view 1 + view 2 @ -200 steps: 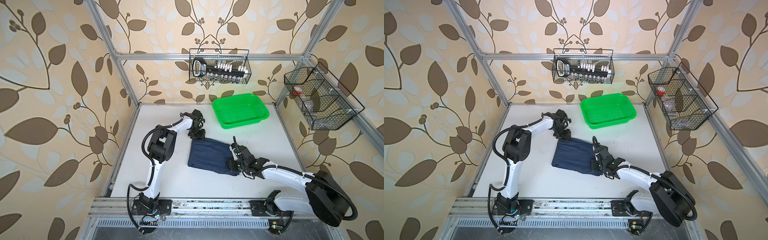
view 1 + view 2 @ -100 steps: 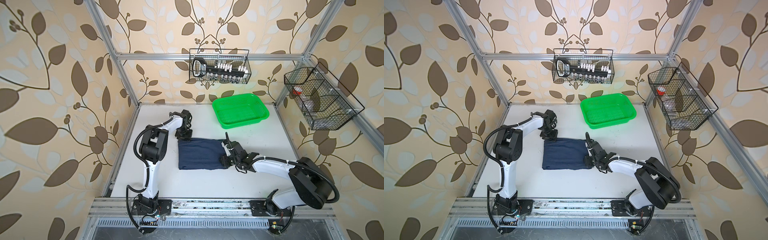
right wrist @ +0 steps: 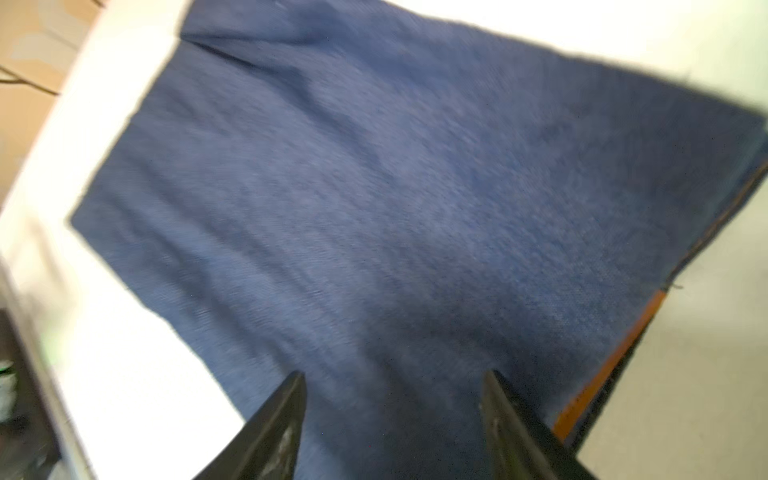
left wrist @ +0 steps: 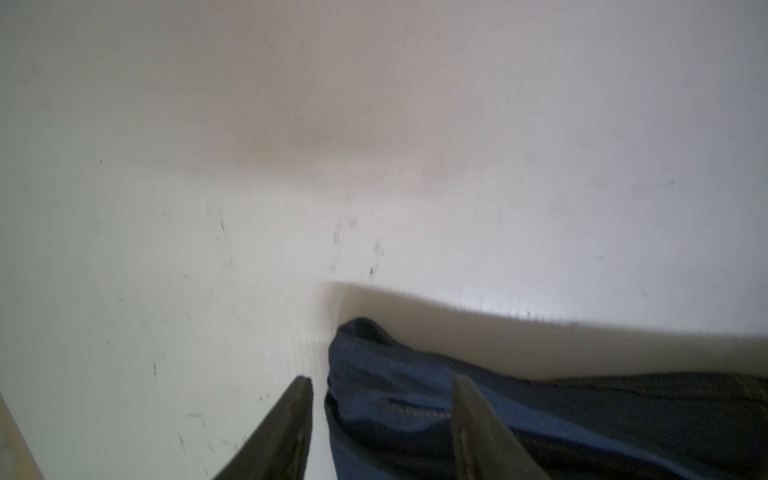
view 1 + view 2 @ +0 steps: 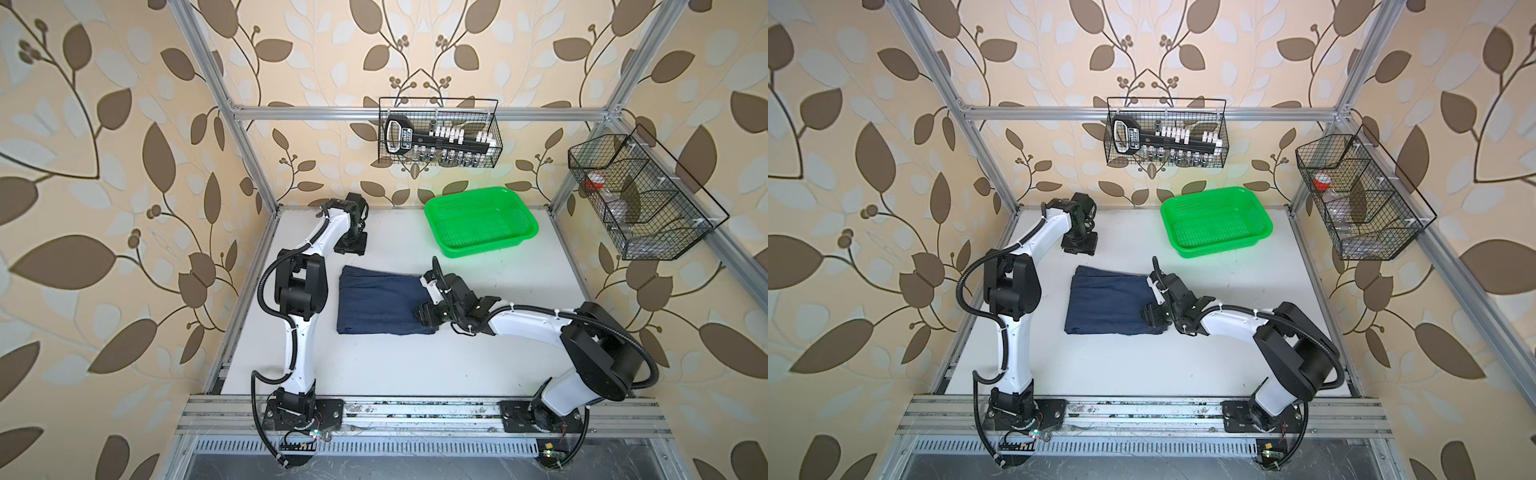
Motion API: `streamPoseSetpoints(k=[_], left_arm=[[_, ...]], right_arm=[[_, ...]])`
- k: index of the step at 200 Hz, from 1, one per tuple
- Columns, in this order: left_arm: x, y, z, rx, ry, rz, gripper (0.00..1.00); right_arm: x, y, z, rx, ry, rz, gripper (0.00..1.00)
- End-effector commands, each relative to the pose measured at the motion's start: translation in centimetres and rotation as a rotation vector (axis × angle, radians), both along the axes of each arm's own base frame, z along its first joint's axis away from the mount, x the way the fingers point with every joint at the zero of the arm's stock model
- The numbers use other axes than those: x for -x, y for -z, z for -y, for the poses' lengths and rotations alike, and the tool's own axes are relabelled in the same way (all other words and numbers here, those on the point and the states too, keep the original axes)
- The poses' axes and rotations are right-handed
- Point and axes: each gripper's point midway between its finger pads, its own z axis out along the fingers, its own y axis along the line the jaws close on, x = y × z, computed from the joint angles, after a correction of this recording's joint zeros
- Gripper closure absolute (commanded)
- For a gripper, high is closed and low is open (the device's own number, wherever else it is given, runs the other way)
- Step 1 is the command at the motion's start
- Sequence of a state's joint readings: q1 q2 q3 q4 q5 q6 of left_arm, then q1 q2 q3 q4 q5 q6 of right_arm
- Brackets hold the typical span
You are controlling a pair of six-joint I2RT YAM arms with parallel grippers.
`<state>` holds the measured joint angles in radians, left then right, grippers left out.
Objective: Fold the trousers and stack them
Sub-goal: 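Grasp the folded jeans with the left gripper while the right gripper withdraws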
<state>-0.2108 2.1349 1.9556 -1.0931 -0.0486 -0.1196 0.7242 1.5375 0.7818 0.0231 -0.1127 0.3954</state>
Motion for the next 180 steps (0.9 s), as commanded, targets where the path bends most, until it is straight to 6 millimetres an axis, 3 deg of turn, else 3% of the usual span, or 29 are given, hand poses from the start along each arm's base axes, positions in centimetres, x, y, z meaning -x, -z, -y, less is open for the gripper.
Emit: streamPoseSetpoints(k=[1,31,49,79,126,180], left_arm=[[5.2,-4.9,1.8,0.153,-0.130,-0.036,0.44],[10.1,-4.8,4.4,0.141,-0.280,-0.038,0.38],[12.7,-3.7,5.7,0.158,-0.369,-0.020,0.37],[14.4,-0.7,7.5,0.170,-0.419,0.001,0.36],[13.7,4.9,7.8,0.095,-0.384,0.042,0.36],[11.0,9.0,7.5,0.018,-0.315,0.113,0.36]], right_arm=[[0.3,-2.9,0.6,-0.035,-0.026,0.048,0.28],[0.8,-4.5,3.1,-0.061,0.035,0.072,0.23],[1.0,-5.3,4.6,-0.079,0.079,0.092,0.21],[1.0,-6.5,7.5,-0.103,0.165,0.133,0.17],[1.3,-7.1,11.1,-0.100,0.243,0.173,0.14],[2.0,-7.1,13.5,-0.086,0.286,0.182,0.12]])
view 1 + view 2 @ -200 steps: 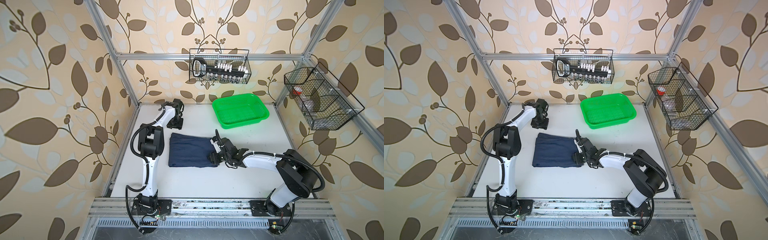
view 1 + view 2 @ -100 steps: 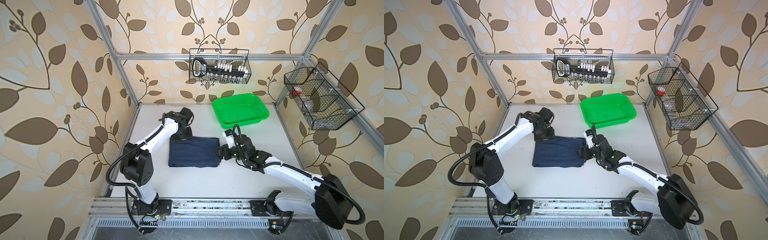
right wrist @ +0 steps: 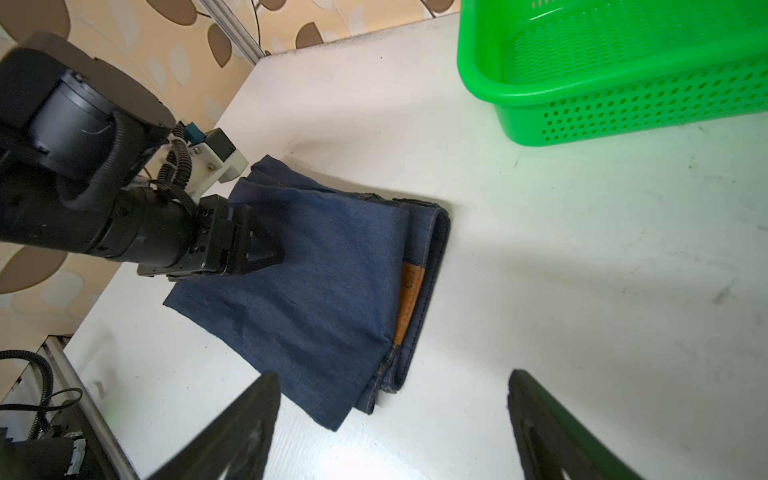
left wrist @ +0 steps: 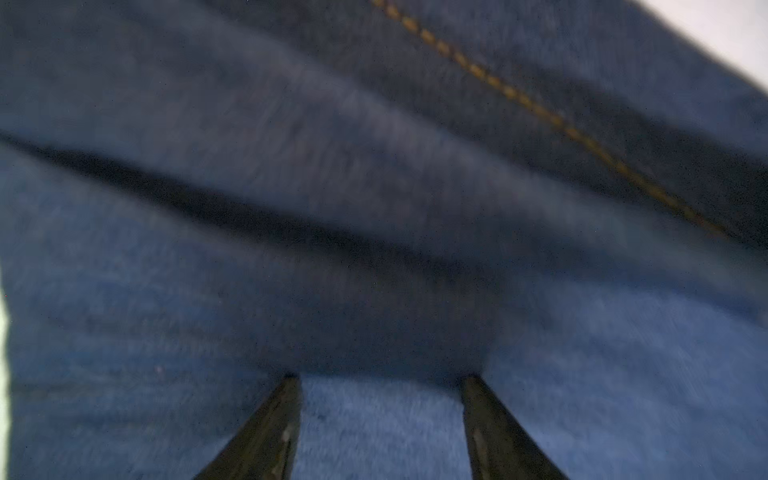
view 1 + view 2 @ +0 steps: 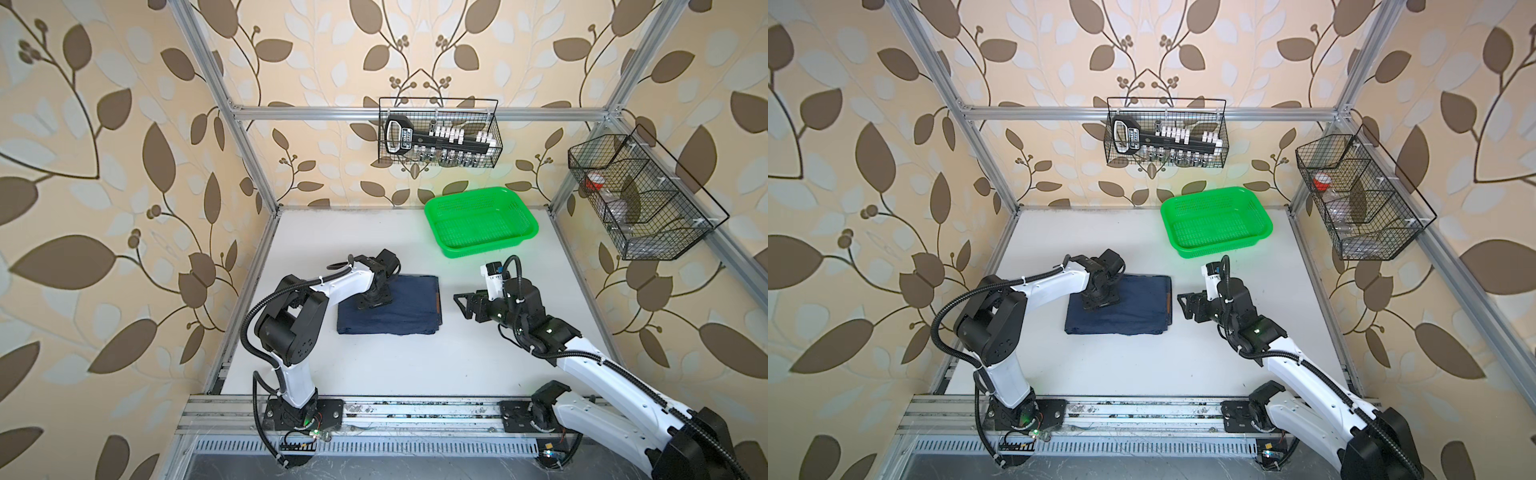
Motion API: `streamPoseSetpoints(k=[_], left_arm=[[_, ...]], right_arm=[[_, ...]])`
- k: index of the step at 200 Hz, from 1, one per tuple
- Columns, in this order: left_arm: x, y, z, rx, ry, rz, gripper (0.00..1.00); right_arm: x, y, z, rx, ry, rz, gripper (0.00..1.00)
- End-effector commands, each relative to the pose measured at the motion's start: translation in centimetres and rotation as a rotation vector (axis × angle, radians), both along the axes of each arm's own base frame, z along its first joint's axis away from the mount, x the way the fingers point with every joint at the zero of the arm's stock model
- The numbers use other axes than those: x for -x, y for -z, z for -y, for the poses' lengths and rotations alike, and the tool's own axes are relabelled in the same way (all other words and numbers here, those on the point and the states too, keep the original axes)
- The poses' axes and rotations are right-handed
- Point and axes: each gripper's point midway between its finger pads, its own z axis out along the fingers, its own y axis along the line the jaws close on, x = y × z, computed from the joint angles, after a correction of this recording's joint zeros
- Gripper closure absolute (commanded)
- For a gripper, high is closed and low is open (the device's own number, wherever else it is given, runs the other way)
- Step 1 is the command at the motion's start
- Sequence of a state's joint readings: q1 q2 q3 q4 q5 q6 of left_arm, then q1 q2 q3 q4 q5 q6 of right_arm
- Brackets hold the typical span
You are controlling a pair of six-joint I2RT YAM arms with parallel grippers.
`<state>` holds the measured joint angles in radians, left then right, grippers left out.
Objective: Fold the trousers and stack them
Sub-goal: 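Grasp the folded jeans with the left gripper while the right gripper withdraws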
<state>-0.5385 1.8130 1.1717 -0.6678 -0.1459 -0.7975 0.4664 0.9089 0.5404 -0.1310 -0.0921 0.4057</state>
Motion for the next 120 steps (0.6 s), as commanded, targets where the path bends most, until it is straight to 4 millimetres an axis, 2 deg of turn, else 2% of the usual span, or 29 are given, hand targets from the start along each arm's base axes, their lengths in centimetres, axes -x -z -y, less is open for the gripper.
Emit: streamPoseSetpoints(k=[1,46,120], left_arm=[[-2.6,1.0,0.2,-0.049,0.037,0.089,0.36],[-5.8,3.2,-1.2,-0.096,0.083,0.064,0.36],[-13.8,3.7,-4.6,-0.105,0.080,0.052,0.37]], right_arm=[[0.6,0.9,1.0,0.036,0.009,-0.019,0.12],[0.6,0.8,1.8,0.031,0.029,-0.020,0.12],[0.2,0.8,2.2,0.027,0.041,-0.021,0.12]])
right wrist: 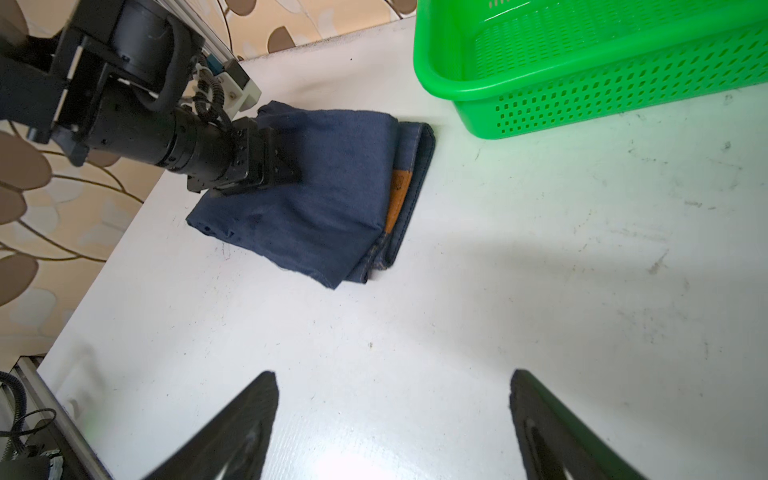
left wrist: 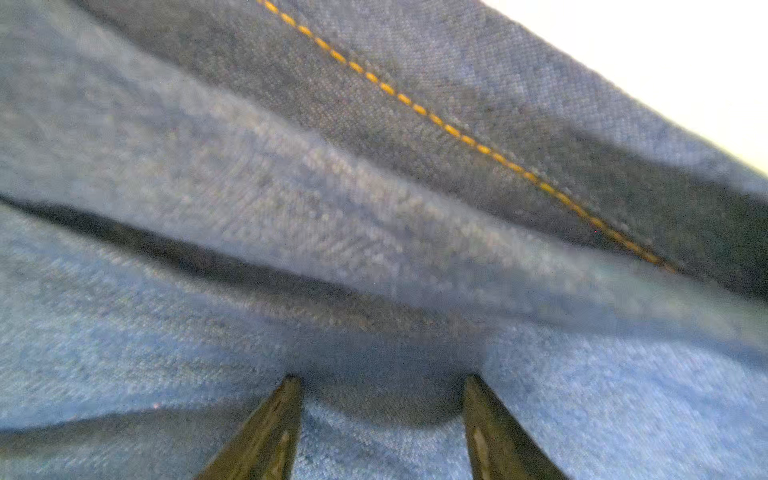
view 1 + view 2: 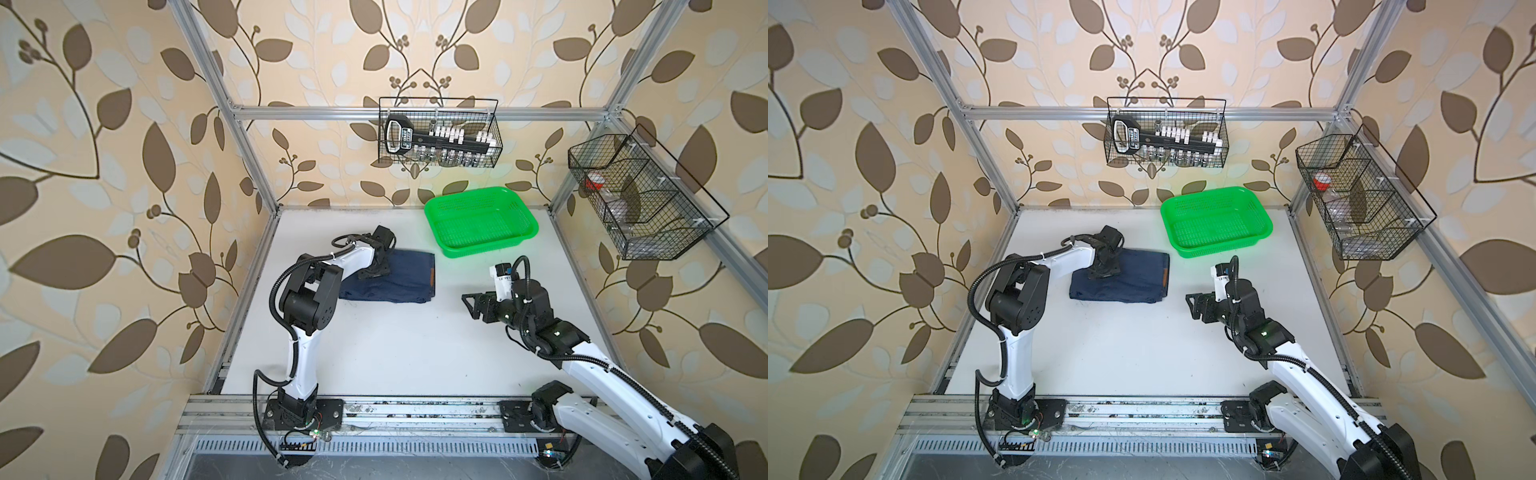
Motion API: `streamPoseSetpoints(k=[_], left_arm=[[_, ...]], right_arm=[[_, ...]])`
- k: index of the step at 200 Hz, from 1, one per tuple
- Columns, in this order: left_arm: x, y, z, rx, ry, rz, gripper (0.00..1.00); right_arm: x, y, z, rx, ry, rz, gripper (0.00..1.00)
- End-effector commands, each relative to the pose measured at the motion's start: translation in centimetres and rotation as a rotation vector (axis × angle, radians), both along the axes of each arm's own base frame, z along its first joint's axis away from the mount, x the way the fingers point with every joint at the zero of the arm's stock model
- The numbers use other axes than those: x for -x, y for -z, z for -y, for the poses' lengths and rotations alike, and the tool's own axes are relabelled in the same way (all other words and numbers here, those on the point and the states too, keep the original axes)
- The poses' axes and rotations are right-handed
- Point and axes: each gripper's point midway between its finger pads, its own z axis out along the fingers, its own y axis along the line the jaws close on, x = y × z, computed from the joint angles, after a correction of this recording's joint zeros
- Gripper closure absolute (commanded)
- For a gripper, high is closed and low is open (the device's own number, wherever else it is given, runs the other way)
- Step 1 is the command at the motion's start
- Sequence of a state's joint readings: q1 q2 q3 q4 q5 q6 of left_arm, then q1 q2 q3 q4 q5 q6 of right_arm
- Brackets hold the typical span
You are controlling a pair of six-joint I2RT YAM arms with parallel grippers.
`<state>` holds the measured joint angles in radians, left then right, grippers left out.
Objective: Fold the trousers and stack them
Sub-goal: 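Grasp the folded jeans with the left gripper while the right gripper withdraws, then slide the folded jeans with the left gripper to beside the green basket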
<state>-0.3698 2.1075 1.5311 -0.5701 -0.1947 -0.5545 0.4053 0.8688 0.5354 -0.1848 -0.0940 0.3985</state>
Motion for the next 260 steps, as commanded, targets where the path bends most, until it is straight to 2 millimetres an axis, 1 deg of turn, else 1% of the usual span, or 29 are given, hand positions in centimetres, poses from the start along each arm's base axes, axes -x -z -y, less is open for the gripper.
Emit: streamPoseSetpoints(k=[1,30,42,54,64,77,82,85,106,121,141,154,173,189,194,197,202,205,222,231,246,260], left_arm=[[-0.6,3.4,-2.5,-0.065,0.022,-0.102,0.36],[-3.9,3.2,-2.7,-0.074,0.079,-0.073,0.36],[-5.1,3.1,-3.3,-0.062,0.055,-0.077,0.37],[-6.4,2.8,-3.3,-0.018,0.032,-0.069,0.36],[-7.5,2.4,-2.9,-0.003,0.030,-0.042,0.37],[-8.6,2.3,-2.1,0.028,0.046,-0.027,0.37],[-8.8,2.7,-2.0,0.033,0.044,-0.034,0.37],[-9.5,2.1,-1.8,0.040,0.043,-0.014,0.37],[-10.7,2.3,-1.3,0.066,0.020,-0.008,0.37],[-11.7,2.1,-0.8,0.095,0.000,0.018,0.37],[-12.6,1.6,-0.8,0.123,-0.045,0.042,0.37],[-12.6,1.1,-0.5,0.143,-0.061,0.032,0.37],[-11.6,-0.6,0.2,0.178,-0.048,0.032,0.37],[-10.9,-3.5,0.9,0.179,0.010,0.088,0.36],[-10.7,-4.7,1.1,0.176,0.033,0.115,0.36],[-10.5,-5.1,1.3,0.175,0.044,0.123,0.36],[-10.5,-6.5,1.4,0.178,0.059,0.152,0.36],[-9.9,-6.2,1.4,0.176,0.063,0.138,0.36],[-8.9,-8.4,2.1,0.200,0.103,0.177,0.36],[-8.3,-9.3,2.9,0.236,0.126,0.183,0.36],[-6.8,-9.4,4.7,0.258,0.173,0.168,0.36],[-5.2,-8.9,6.7,0.260,0.221,0.135,0.36]], right_arm=[[0.2,0.7,0.2,0.016,-0.014,-0.009,0.12],[-0.2,0.6,0.1,0.011,-0.012,-0.006,0.12],[-0.3,0.6,0.1,0.007,-0.010,-0.007,0.12],[-0.5,0.7,0.0,0.005,-0.011,-0.010,0.12],[-0.6,0.7,0.0,0.003,-0.011,-0.008,0.12],[-0.9,0.7,-0.2,0.003,-0.014,-0.011,0.12],[-0.9,0.7,-0.2,0.004,-0.015,-0.012,0.12],[-1.0,0.7,-0.2,0.004,-0.014,-0.012,0.12],[-1.3,0.6,-0.2,0.006,-0.016,-0.008,0.12],[-1.5,0.6,-0.2,0.005,-0.015,-0.008,0.12],[-1.7,0.6,-0.3,0.004,-0.018,-0.011,0.12],[-1.8,0.6,-0.4,0.001,-0.018,-0.010,0.12],[-1.8,0.4,-0.4,0.002,-0.020,-0.008,0.12],[-1.7,0.4,-0.2,0.009,-0.020,-0.006,0.12],[-1.6,0.3,-0.1,0.010,-0.021,-0.006,0.12],[-1.6,0.3,0.0,0.010,-0.020,-0.006,0.12],[-1.5,0.3,0.0,0.009,-0.020,-0.006,0.12],[-1.5,0.3,0.1,0.009,-0.018,-0.006,0.12],[-1.3,0.3,0.5,0.009,-0.014,-0.010,0.12],[-1.2,0.3,0.7,0.009,-0.012,-0.010,0.12],[-1.1,0.3,1.0,0.012,-0.009,-0.010,0.12],[-1.0,0.1,1.4,0.014,-0.004,-0.008,0.12]])
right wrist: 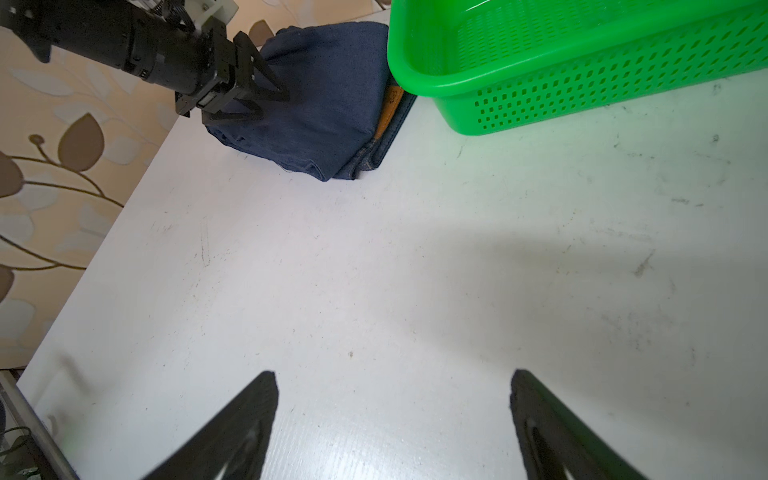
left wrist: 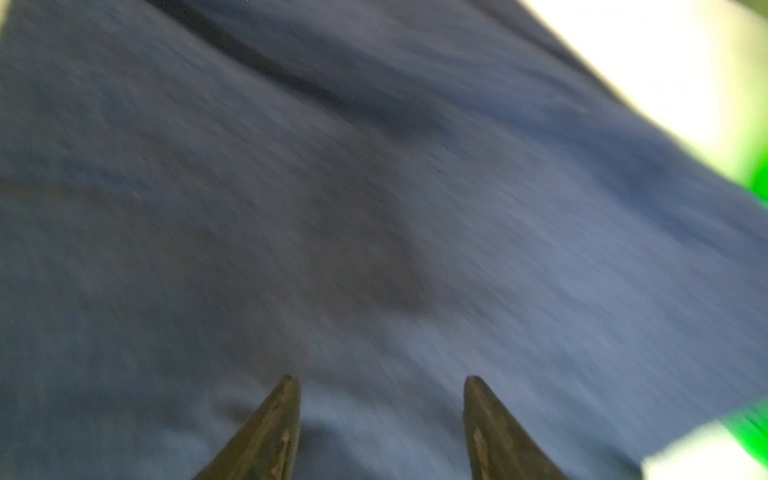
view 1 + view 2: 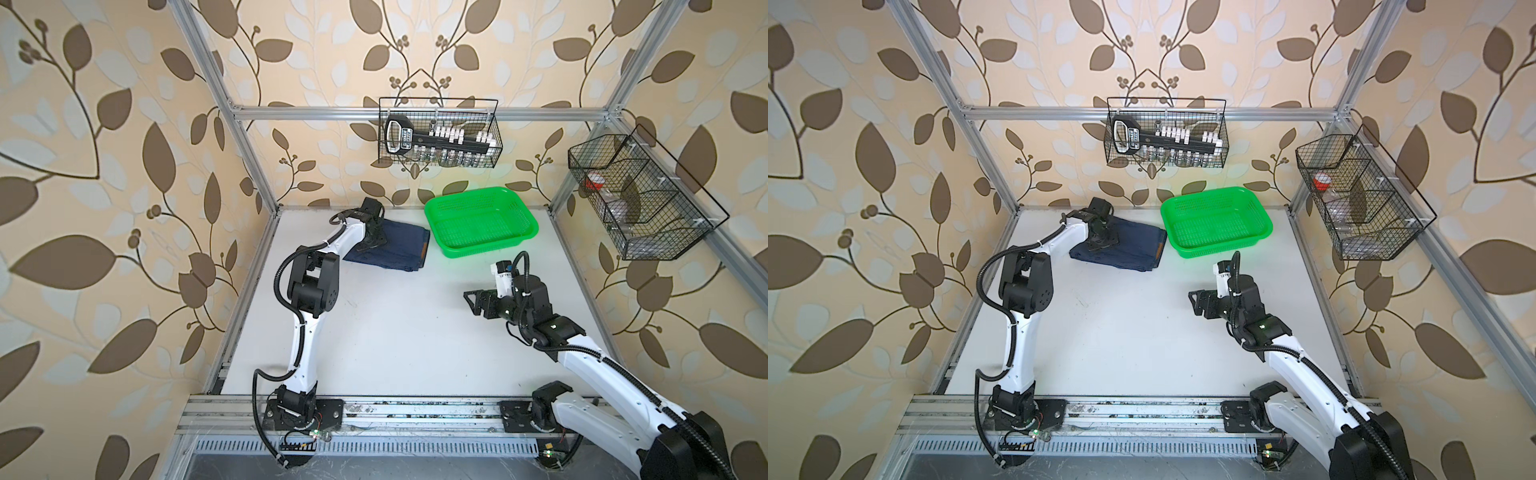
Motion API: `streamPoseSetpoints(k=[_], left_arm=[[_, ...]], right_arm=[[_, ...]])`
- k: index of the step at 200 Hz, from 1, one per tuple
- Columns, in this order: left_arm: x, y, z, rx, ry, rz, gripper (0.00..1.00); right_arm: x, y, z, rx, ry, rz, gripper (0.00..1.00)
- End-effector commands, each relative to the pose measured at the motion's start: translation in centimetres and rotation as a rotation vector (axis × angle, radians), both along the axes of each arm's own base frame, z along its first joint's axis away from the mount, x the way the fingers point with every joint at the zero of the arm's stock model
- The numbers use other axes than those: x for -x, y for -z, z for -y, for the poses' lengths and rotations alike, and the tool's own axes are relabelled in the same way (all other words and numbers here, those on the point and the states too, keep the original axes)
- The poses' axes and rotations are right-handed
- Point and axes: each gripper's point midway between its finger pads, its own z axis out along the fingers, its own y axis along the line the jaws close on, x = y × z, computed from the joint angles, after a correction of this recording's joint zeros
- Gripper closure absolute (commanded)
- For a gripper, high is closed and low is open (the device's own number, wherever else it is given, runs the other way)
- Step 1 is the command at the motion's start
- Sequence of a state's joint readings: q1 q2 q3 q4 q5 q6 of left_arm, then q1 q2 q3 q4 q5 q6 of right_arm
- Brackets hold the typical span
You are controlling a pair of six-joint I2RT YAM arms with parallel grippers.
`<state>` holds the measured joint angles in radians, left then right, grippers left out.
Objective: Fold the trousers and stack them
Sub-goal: 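Slide the folded jeans with the left gripper to beside the green basket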
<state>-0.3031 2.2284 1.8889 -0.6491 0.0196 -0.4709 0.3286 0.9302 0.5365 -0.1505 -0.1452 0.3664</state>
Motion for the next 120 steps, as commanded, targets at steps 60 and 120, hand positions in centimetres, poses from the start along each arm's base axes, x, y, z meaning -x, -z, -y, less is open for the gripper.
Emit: streamPoseSetpoints(k=[60,120], left_arm=[[5.6,0.1,10.9,0.105,0.227,-0.026,0.43],[4.6,4.8,10.7,0.041,0.218,-0.078,0.46]], right_arm=[[0.5,-1.0,1.3,0.008,-0.012,0.010,0.12],[0.3,-0.9,1.9,0.006,-0.001,0.005,0.12]])
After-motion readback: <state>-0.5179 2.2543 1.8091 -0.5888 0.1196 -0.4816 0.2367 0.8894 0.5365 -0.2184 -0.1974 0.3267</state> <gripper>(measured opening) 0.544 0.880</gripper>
